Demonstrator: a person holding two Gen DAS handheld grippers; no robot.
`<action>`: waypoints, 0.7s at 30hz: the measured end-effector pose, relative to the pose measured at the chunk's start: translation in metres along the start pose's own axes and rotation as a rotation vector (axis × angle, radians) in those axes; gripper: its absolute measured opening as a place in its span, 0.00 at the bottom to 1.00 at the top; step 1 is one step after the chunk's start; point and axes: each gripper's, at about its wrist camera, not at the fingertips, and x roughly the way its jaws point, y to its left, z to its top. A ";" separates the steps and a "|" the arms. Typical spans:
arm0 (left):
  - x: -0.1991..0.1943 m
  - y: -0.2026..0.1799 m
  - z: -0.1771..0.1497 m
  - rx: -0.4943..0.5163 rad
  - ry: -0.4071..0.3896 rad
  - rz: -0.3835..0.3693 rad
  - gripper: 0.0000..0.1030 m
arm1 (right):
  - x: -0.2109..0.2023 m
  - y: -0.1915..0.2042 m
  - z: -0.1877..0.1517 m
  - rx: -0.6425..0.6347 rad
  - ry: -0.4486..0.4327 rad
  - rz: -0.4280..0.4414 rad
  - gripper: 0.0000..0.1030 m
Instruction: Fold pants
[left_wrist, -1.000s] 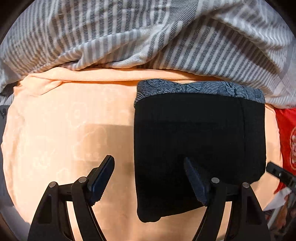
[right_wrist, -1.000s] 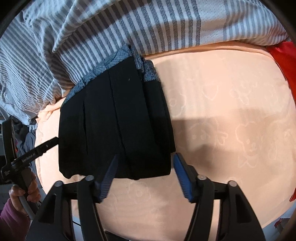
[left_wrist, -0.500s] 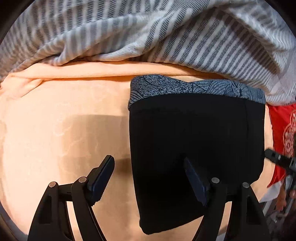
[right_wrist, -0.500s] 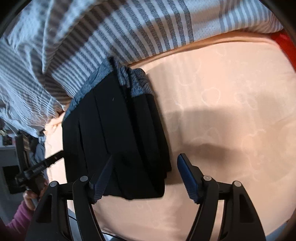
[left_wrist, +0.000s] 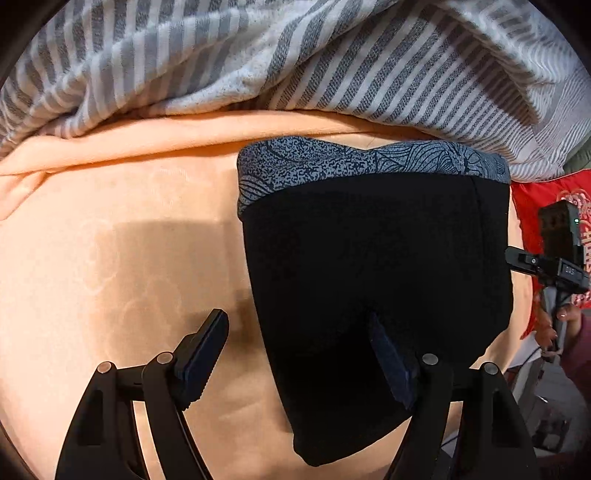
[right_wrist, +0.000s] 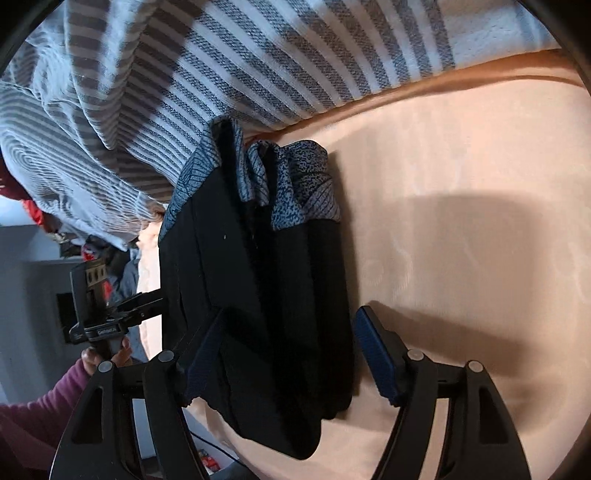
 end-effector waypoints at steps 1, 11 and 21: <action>0.002 0.004 0.001 -0.008 0.007 -0.021 0.76 | 0.000 -0.002 0.001 -0.001 0.006 0.015 0.74; 0.022 0.020 0.011 -0.064 0.004 -0.119 0.88 | 0.014 -0.003 0.013 -0.026 0.047 0.132 0.77; 0.026 -0.010 -0.002 -0.125 -0.077 -0.073 0.78 | 0.017 -0.008 0.022 0.075 0.049 0.153 0.66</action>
